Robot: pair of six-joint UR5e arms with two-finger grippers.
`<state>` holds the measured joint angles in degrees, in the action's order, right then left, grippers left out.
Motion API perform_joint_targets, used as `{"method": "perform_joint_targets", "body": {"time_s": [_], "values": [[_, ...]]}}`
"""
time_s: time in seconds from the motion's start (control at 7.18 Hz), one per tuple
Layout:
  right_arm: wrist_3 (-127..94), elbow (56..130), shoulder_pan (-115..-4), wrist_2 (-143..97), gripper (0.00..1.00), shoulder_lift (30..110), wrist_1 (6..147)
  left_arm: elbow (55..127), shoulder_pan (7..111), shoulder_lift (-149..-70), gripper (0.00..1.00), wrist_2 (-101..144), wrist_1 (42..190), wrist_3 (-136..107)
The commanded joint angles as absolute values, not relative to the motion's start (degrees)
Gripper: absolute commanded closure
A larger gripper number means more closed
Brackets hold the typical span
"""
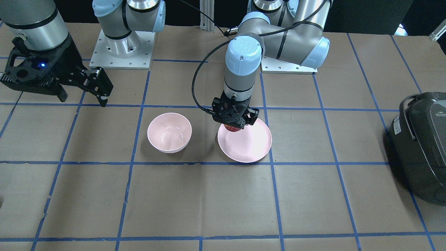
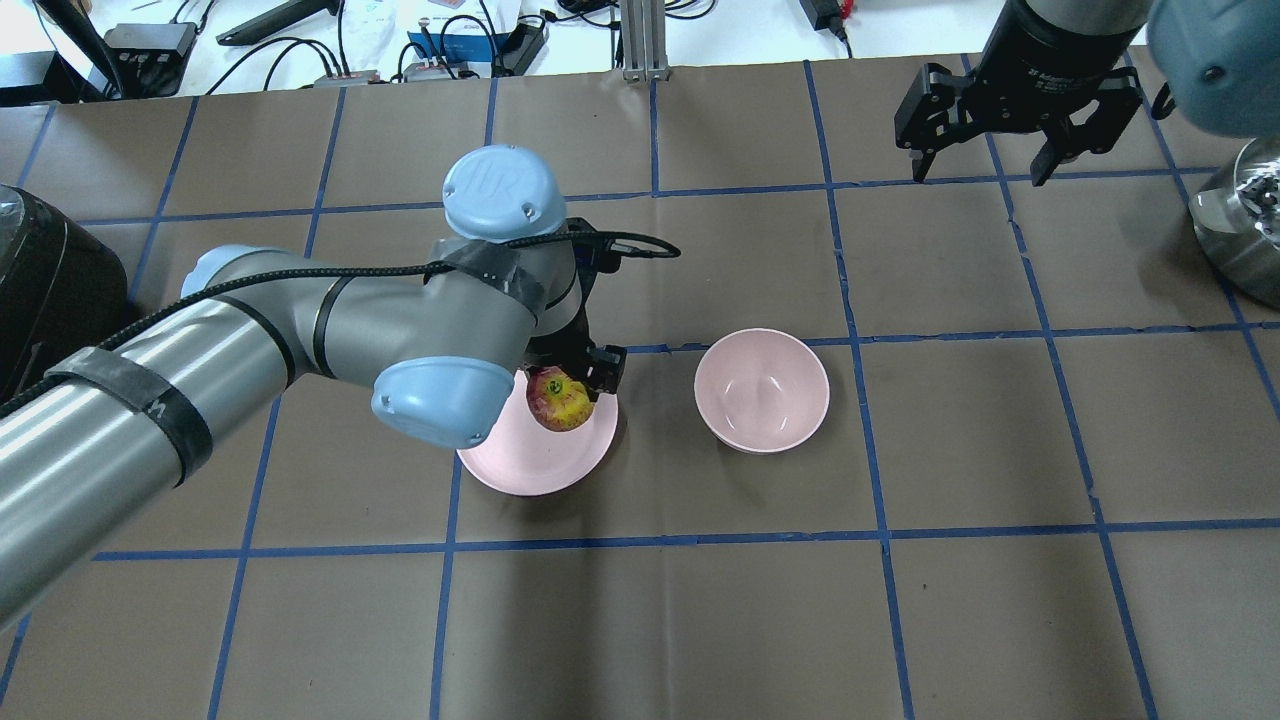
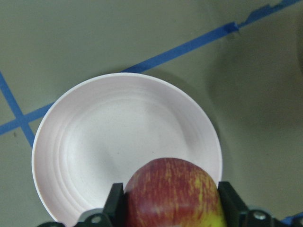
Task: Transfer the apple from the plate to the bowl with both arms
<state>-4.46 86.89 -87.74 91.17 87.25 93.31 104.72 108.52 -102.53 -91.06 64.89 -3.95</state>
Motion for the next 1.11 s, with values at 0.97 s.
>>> {"method": "perform_joint_targets", "body": {"time_s": [0.97], "values": [[-2.5, 89.1, -87.1, 102.9, 0.0, 86.4, 93.7, 83.0, 122.0, -124.3, 0.92, -87.0, 65.5, -37.6]]}}
